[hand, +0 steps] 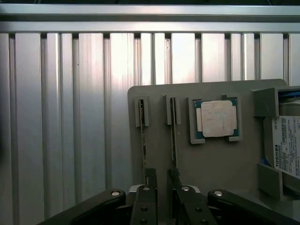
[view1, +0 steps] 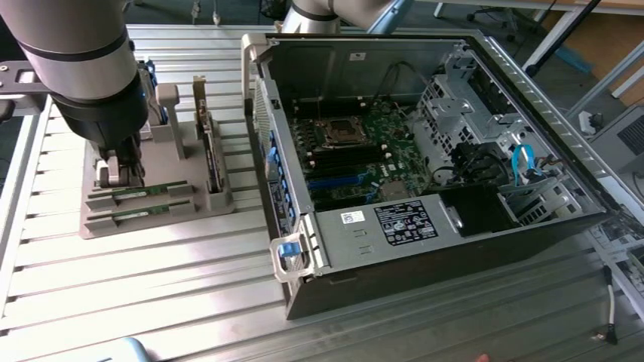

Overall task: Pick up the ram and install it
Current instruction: 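Pick up the ram and move it above insertion slot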

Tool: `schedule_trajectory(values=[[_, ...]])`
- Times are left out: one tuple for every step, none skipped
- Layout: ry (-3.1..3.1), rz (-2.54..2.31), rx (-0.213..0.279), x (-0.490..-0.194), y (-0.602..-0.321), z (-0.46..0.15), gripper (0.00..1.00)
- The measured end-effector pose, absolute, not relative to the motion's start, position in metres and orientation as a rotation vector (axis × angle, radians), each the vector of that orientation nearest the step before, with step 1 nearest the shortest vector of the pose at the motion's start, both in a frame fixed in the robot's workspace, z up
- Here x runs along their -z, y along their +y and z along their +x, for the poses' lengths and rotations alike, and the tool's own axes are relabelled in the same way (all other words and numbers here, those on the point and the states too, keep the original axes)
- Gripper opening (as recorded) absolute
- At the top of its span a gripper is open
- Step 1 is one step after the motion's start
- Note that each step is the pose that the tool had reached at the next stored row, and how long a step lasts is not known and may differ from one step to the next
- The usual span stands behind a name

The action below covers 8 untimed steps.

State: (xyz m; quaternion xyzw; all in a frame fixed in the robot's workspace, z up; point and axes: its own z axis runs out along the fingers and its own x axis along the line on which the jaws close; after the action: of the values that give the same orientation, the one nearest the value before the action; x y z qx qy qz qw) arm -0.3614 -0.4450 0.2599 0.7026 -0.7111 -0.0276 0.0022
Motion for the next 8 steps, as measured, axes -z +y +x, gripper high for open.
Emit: schedule_trajectory(values=[[-2.231, 2.204, 0.087, -0.2595, -0.445, -0.3614, 0.24], [-2.231, 2.204, 0.087, -0.2591, -0.445, -0.3614, 0.24], [-2.231, 2.204, 0.087, -0.2586, -0.445, -0.3614, 0.24], [-2.231, 2.204, 0.087, -0.2581, -0.445, -0.3614, 0.24], [-2.231, 2.204, 0.087, -0.2576, -0.445, -0.3614, 0.24], [-2.231, 2.204, 0.087, -0.2571, -0.445, -0.3614, 0.24], [-2.231, 2.204, 0.087, -0.2567, -0.445, -0.3614, 0.24], [-2.231, 2.204, 0.087, -0.2561, -0.445, -0.3614, 0.24]])
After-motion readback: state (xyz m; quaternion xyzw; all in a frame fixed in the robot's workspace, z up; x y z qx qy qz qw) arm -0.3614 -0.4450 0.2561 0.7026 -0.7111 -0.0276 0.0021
